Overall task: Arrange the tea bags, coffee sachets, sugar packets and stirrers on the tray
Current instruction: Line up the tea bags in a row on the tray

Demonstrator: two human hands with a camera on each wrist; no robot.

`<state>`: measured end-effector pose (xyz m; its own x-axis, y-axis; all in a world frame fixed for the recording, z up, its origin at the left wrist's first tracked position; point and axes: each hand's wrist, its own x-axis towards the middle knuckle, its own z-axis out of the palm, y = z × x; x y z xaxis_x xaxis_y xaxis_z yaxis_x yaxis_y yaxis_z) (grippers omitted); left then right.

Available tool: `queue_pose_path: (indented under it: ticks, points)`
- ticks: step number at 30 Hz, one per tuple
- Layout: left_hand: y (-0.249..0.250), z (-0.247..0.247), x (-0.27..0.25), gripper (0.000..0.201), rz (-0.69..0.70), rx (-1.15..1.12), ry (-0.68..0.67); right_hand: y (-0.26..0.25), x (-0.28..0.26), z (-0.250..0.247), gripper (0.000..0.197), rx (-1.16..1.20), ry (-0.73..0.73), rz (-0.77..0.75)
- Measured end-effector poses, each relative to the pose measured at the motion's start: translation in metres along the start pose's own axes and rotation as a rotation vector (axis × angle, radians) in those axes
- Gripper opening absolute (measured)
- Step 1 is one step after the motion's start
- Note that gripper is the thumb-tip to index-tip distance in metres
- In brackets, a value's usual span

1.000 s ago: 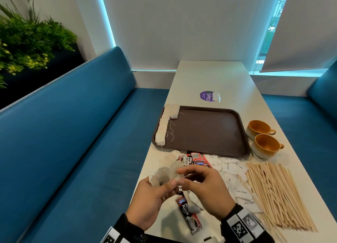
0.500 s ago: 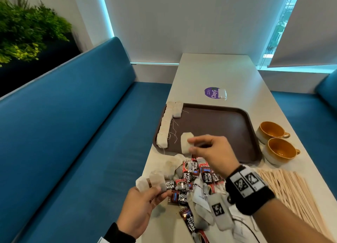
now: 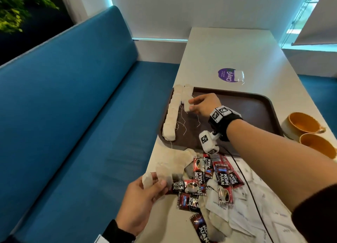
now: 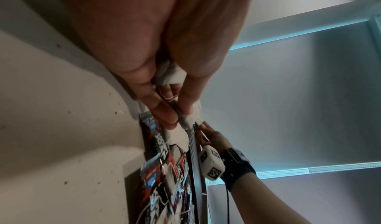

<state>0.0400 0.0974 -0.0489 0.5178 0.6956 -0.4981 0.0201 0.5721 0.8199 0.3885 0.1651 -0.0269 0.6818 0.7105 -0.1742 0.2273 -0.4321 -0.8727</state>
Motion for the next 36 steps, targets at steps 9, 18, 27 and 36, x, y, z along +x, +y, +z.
queue_pose_path:
  ticks: [9, 18, 27, 36]
  points:
    - [-0.006, -0.007, 0.009, 0.037, -0.004, -0.013, 0.005, -0.001, 0.044, 0.022, 0.017, -0.203, -0.044, 0.046]
    - [-0.002, -0.006, 0.006, 0.021, 0.014, -0.056, -0.016, -0.005, 0.029, 0.012, 0.009, -0.098, 0.021, 0.012]
    - [0.015, 0.008, -0.015, 0.021, 0.133, 0.018, -0.038, -0.049, -0.105, -0.012, 0.005, 0.06, -0.183, -0.148]
    - [0.023, 0.015, -0.042, 0.038, 0.217, 0.068, -0.079, -0.028, -0.248, 0.0, 0.025, 0.195, -0.39, -0.1]
